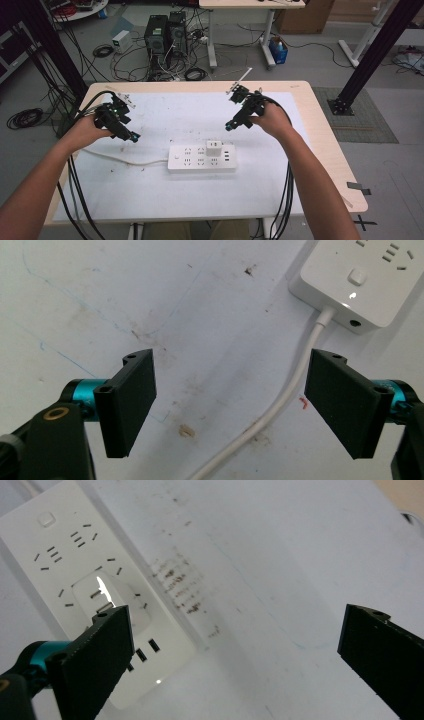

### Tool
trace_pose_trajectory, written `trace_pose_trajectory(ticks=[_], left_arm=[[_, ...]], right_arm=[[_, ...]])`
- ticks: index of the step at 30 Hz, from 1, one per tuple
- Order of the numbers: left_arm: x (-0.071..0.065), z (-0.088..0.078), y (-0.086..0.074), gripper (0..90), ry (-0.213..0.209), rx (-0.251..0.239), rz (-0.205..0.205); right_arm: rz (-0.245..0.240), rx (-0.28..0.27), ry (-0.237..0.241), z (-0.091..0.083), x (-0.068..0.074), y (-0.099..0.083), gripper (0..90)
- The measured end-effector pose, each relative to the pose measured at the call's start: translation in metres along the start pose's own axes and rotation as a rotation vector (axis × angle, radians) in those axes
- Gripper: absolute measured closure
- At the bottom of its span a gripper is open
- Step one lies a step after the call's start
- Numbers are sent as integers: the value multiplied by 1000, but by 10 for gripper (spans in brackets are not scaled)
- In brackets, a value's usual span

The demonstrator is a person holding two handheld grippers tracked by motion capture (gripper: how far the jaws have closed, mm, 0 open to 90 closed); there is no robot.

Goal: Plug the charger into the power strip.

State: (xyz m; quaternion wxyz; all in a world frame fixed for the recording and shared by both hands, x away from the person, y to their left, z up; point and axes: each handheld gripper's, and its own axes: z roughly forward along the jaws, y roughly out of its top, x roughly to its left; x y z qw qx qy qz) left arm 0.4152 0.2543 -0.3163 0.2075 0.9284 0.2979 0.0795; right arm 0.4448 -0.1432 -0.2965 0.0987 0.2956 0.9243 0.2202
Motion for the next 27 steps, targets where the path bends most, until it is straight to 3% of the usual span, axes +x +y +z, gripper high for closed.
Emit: trace_pose_trajectory(ticks=[1,3,5,6,8,14,19,27], left_arm=[[1,-1,1,208,2,0,7],[1,-2,2,208,6,-9,4],[1,-2,4,208,19,-4,6],[1,-2,4,208,19,-4,6],[1,-2,5,208,39,9,-17],[0,-5,4,208,51,2,-39],[-1,-7,5,208,62,0,-37],[-1,-7,1,209,69,-18,-54]], right_arm=[[22,-13,-16,-12,-5,-11,9],[30,-12,-27,-17,-6,-16,9],[64,-23,-41,-31,-9,-33,9],[64,-23,-41,-31,-9,-33,9],[106,-27,-49,-41,-11,-51,9],[168,-36,-76,-51,-11,-84,9],[181,-32,-87,-53,-10,-98,9],[176,-24,-90,-52,-8,-101,9]])
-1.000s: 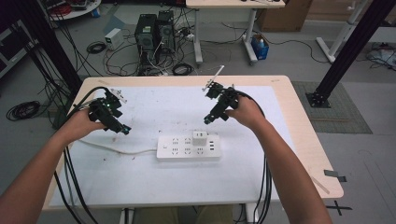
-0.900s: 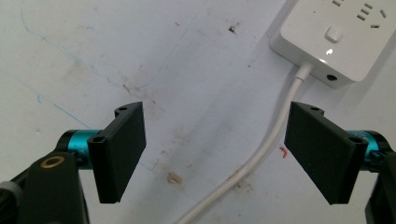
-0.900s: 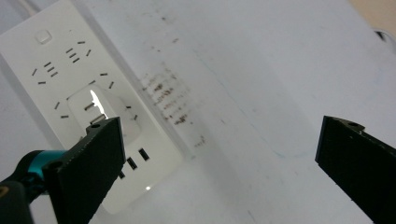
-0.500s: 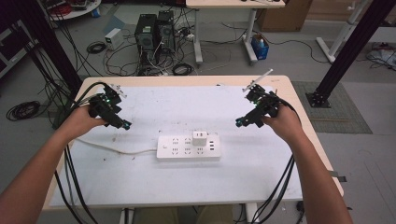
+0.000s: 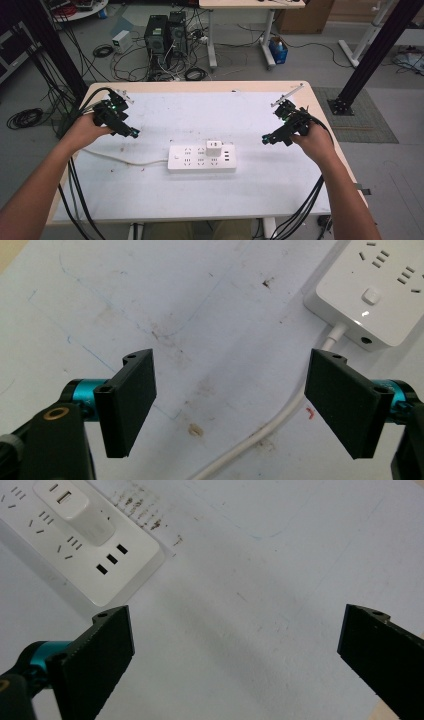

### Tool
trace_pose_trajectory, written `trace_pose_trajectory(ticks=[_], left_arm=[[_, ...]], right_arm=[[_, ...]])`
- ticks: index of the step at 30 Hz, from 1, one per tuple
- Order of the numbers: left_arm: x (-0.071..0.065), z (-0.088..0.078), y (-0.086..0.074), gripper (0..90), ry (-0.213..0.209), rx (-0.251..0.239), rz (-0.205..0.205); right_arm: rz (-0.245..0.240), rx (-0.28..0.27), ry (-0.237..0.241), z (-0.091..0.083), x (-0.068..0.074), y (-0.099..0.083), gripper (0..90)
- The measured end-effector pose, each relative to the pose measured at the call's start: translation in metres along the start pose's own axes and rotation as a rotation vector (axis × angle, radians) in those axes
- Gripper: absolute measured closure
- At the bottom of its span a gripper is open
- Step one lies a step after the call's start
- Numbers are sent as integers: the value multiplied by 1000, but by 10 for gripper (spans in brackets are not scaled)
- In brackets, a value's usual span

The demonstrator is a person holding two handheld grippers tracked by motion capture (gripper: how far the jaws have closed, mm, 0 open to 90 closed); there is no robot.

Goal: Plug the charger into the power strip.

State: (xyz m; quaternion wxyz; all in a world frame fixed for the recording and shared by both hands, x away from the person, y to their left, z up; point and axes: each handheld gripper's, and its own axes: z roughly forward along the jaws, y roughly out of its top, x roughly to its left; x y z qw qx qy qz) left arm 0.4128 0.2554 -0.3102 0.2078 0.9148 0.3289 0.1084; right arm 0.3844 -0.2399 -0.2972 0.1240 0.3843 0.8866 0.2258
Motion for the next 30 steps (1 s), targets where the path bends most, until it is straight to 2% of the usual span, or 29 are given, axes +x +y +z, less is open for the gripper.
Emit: trace_pose_trajectory(ticks=[3,9,23,30], left_arm=[[-1,0,-4,208,6,-22,-15],[3,2,-8,208,8,-21,-24],[2,7,-5,208,1,-26,-28],[3,10,-5,208,3,-24,-36]], right_arm=[[-3,1,4,6,2,0,9],[0,9,14,16,5,1,9],[25,10,21,15,2,-6,9],[20,7,17,16,1,-9,9]])
